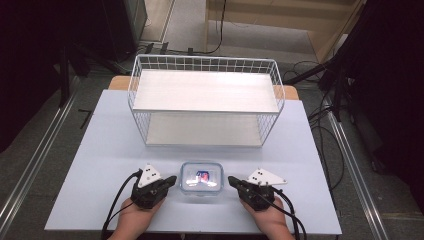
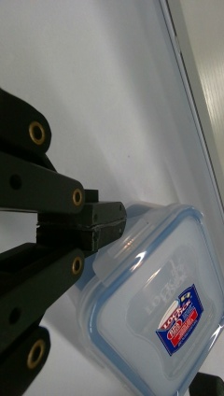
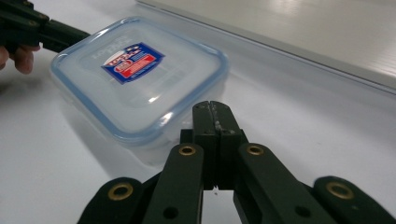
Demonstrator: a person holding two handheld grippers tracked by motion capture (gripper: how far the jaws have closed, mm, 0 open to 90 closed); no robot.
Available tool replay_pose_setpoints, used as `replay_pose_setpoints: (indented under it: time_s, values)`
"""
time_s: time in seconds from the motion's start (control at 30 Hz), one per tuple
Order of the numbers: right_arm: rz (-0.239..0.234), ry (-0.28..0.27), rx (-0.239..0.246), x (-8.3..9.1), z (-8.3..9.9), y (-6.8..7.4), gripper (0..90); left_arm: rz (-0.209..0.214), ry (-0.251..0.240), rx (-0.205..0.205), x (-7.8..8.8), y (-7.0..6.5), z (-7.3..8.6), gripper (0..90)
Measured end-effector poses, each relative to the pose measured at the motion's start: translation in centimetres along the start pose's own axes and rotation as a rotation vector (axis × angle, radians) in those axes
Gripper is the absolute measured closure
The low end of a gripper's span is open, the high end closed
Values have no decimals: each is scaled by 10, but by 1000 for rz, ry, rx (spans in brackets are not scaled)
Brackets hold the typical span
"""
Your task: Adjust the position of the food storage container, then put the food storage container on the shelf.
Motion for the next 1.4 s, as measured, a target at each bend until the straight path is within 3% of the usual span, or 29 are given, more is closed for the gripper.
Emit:
replay_pose_setpoints:
  time_s: [0.3,0.57,0.67,0.7,0.73,0.77,0.83,0.87,0.9,0.93,1.03,1.13,1.4]
  values:
    - [50,-20,-58,26,12,-18,900,43,5,-23,-13,-18,-5,900]
    - [39,-50,-76,29,6,-20,866,8,-28,-2,2,-1,-6,825]
    - [3,-74,-89,28,-2,-17,757,0,-47,-2,11,5,-5,728]
    - [3,-74,-89,28,-2,-17,757,11,-48,3,15,7,-5,728]
    - [-21,-81,-102,26,-6,-15,656,26,-52,3,17,8,-6,638]
    - [-21,-81,-102,26,-6,-15,656,23,-48,0,18,9,-7,638]
    - [-39,-96,-132,25,-11,-13,549,5,-78,7,23,12,-11,550]
    - [-30,-117,-143,23,-16,-11,435,26,-96,25,26,12,-15,449]
    - [-30,-117,-143,23,-16,-11,435,26,-96,25,26,12,-15,390]
    - [-25,-122,-144,22,-18,-10,389,47,-84,31,26,10,-16,390]
    - [-46,-91,-154,11,-21,-2,230,74,-75,40,24,5,-18,252]
    - [-52,-75,-148,6,-22,1,199,79,-67,38,19,-2,-20,214]
    - [-73,-50,-162,-1,-22,3,159,179,-33,39,4,-24,-23,175]
Point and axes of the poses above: each handheld gripper's, and its own axes: x roughly backward along the jaws, z roughly out of its underside, y roughly to its left, the point moved 9 cm from there along -x, roughly forward along the jaws, and after that the axes turned 8 degrees about y, right-handed, at the moved point
